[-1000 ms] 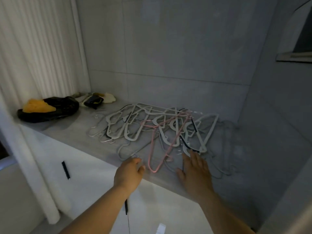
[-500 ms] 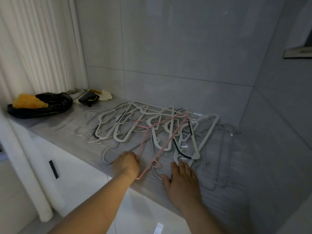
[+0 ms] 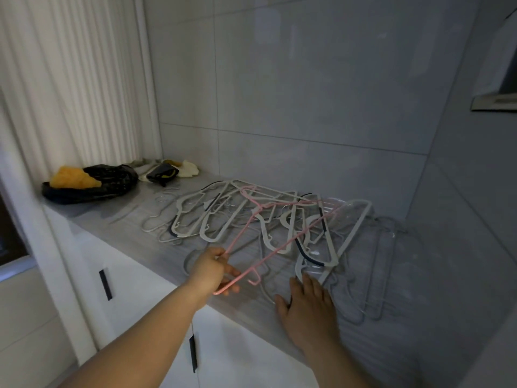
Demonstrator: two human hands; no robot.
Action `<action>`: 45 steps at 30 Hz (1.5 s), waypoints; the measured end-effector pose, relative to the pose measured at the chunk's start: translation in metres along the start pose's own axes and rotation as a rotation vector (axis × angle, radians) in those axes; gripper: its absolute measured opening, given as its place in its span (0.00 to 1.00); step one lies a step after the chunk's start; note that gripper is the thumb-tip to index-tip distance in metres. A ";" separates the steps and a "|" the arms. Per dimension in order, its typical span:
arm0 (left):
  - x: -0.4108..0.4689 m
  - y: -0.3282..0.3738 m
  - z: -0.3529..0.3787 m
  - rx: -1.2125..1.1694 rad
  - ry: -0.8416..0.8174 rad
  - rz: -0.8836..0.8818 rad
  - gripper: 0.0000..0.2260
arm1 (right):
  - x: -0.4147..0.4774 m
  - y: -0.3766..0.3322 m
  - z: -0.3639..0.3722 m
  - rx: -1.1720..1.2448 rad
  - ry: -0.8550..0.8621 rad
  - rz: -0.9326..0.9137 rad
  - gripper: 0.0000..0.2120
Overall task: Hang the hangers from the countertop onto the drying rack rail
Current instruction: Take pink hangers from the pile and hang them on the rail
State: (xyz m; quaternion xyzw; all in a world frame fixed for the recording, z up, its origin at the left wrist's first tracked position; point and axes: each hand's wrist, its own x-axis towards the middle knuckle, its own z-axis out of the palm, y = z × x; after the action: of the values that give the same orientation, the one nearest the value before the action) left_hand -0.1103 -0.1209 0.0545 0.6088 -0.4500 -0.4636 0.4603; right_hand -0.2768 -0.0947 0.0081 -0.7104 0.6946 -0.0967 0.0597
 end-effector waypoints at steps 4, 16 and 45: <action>-0.012 0.002 -0.009 -0.018 0.004 0.018 0.04 | -0.001 0.001 -0.002 0.002 -0.009 -0.012 0.29; -0.058 0.012 -0.066 0.070 0.142 0.193 0.07 | -0.008 -0.005 -0.002 -0.093 0.245 -0.115 0.20; -0.552 -0.046 -0.391 0.437 0.777 0.070 0.07 | -0.295 -0.426 -0.095 0.457 -0.016 -1.140 0.11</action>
State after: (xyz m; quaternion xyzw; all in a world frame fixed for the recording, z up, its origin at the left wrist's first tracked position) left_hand 0.1872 0.4810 0.1498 0.8051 -0.3515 -0.0786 0.4714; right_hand 0.1126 0.2161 0.1783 -0.9400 0.1668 -0.2545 0.1546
